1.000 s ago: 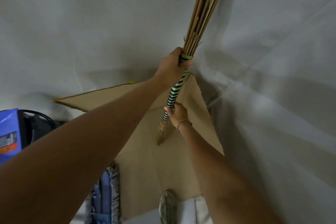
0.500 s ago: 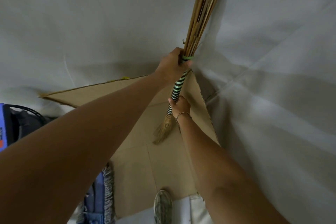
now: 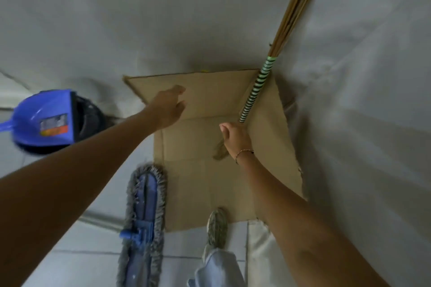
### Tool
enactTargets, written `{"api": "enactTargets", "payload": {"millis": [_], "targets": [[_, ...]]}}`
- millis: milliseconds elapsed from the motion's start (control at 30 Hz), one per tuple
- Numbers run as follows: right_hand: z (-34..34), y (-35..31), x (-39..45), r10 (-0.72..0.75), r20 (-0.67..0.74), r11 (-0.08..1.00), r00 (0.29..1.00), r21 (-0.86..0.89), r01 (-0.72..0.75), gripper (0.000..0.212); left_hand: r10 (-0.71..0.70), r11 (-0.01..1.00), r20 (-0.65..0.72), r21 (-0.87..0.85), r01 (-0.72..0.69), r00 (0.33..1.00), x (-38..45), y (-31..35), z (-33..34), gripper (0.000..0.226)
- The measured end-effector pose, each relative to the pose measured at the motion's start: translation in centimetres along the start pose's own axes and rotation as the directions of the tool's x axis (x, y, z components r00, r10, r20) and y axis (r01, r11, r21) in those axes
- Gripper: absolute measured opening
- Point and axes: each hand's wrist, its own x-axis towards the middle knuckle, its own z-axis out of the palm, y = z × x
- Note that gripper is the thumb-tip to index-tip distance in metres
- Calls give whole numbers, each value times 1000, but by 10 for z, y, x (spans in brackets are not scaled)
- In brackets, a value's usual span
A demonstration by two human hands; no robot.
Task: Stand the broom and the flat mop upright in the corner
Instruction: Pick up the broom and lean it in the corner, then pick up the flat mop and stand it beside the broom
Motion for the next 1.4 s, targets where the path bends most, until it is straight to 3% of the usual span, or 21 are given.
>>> {"api": "enactTargets", "payload": {"millis": [167, 300, 500, 733, 1033, 1400], "targets": [[16, -95, -105, -317, 177, 907, 932, -230, 352, 30, -115, 993, 58, -26, 117, 992, -154, -56, -9, 53], [53, -170, -220, -298, 364, 843, 883, -334, 422, 48, -251, 967, -1, 40, 251, 968, -314, -129, -6, 59], [104, -265, -376, -298, 425, 833, 855, -322, 451, 54, -373, 926, -98, 14, 376, 923, -520, -202, -15, 66], [176, -368, -509, -348, 535, 769, 770, -306, 561, 46, -517, 855, -27, -71, 515, 855, -714, -283, 1, 76], [261, -460, -531, -271, 595, 817, 756, -273, 508, 46, -516, 848, -3, -145, 510, 857, -758, -389, -5, 69], [434, -622, -471, -78, 722, 828, 688, -338, 448, 45, -546, 789, 174, -222, 573, 819, -714, -613, -76, 67]]}}
